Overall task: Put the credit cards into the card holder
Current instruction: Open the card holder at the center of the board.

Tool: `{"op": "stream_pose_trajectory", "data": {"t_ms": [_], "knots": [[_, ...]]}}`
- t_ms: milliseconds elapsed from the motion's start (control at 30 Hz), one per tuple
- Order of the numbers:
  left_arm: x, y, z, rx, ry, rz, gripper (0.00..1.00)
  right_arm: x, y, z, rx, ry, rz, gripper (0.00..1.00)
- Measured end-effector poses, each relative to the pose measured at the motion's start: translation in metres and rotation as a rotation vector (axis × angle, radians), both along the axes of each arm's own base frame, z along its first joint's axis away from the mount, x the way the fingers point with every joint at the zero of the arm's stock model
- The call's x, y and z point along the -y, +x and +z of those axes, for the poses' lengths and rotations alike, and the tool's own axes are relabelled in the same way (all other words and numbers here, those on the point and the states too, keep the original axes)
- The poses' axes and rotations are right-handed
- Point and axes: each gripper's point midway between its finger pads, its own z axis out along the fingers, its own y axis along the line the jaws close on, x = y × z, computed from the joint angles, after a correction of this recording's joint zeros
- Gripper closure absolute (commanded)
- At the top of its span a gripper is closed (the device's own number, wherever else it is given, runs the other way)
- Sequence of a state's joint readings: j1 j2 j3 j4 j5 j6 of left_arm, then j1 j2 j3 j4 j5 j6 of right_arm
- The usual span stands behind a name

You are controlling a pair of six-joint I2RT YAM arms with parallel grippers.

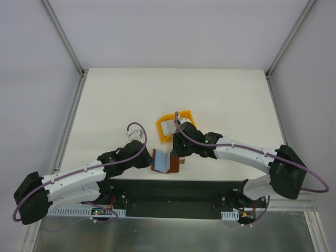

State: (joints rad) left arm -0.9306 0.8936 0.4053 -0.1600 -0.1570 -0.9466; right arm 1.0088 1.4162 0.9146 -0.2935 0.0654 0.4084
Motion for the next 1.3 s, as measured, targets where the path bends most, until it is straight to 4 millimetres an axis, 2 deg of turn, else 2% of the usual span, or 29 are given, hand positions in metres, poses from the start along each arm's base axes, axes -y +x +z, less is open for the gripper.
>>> {"op": "stream_pose_trajectory", "data": {"t_ms": [267, 433, 500, 667, 900, 1100, 1300], "knots": [[0.002, 0.001, 0.005, 0.009, -0.006, -0.008, 1.00, -0.010, -0.001, 0.016, 0.013, 0.066, 0.032, 0.73], [0.002, 0.001, 0.005, 0.011, -0.004, -0.011, 1.00, -0.035, -0.004, 0.025, -0.021, 0.132, 0.092, 0.76], [0.002, 0.001, 0.005, 0.011, -0.004, -0.011, 1.00, -0.043, -0.004, 0.019, -0.044, 0.136, 0.105, 0.77], [0.002, 0.002, 0.005, 0.011, -0.004, -0.010, 1.00, -0.044, -0.012, -0.022, -0.139, 0.073, 0.109, 0.81], [-0.004, 0.001, -0.001, -0.001, 0.001, 0.025, 1.00, -0.006, -0.027, -0.068, -0.206, -0.049, 0.052, 0.84], [-0.017, -0.006, -0.023, -0.049, 0.028, 0.078, 1.00, -0.006, -0.027, -0.072, -0.221, -0.041, 0.035, 0.86], [-0.016, -0.006, -0.020, -0.044, 0.011, 0.084, 1.00, -0.008, -0.026, -0.070, -0.221, -0.035, 0.039, 0.82]]}}
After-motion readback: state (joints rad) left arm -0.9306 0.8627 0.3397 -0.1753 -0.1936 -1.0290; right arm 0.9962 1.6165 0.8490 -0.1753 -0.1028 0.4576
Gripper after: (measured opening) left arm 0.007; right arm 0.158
